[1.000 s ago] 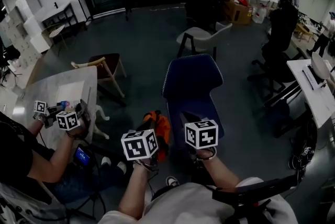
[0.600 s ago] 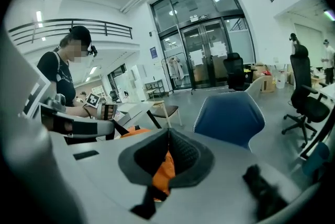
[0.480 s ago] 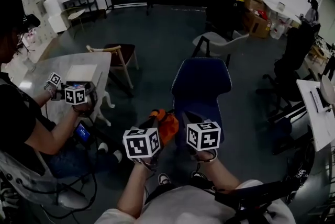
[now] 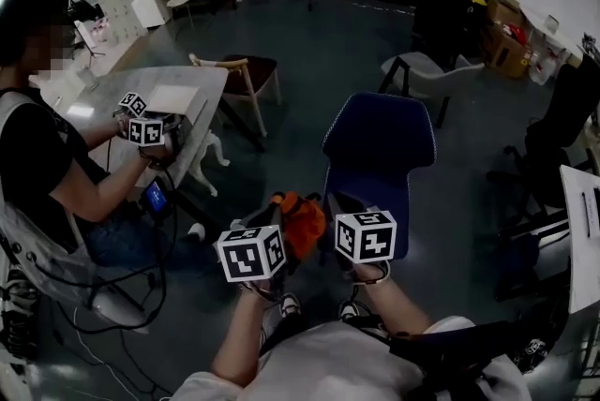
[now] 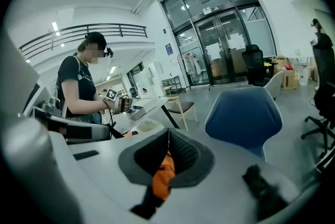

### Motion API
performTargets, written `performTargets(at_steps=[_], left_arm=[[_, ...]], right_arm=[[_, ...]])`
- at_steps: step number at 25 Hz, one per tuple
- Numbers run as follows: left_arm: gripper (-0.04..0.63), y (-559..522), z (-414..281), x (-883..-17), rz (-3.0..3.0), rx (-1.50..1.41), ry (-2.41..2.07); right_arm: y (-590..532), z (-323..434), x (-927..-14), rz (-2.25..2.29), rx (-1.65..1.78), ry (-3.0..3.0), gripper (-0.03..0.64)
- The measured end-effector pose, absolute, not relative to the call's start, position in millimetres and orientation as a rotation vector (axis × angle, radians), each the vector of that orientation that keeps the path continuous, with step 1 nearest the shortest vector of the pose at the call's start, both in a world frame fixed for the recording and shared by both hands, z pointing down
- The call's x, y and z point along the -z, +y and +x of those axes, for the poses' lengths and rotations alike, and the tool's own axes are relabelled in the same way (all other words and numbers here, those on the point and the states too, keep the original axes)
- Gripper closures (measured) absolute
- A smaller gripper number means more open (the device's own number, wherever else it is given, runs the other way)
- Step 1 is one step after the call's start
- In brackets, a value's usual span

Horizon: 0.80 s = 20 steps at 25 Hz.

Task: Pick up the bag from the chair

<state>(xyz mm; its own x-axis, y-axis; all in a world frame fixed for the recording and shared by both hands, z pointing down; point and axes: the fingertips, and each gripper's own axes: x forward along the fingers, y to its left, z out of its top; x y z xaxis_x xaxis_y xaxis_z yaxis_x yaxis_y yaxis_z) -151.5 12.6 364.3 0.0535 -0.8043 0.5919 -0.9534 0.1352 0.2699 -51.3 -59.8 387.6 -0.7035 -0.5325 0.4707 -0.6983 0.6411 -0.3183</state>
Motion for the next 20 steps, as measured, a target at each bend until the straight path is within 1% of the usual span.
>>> performTargets(at_steps=[13, 20], left_arm=[[0.575, 51, -152, -341, 1.463, -0.150, -2.035], [0.575, 84, -163, -339, 1.404, -0.140, -2.066]], right_arm=[[-50, -50, -374, 0.731, -0.618, -2.640, 0.584], [-23, -59, -372, 0.679, -0.607, -2.642, 0.584]])
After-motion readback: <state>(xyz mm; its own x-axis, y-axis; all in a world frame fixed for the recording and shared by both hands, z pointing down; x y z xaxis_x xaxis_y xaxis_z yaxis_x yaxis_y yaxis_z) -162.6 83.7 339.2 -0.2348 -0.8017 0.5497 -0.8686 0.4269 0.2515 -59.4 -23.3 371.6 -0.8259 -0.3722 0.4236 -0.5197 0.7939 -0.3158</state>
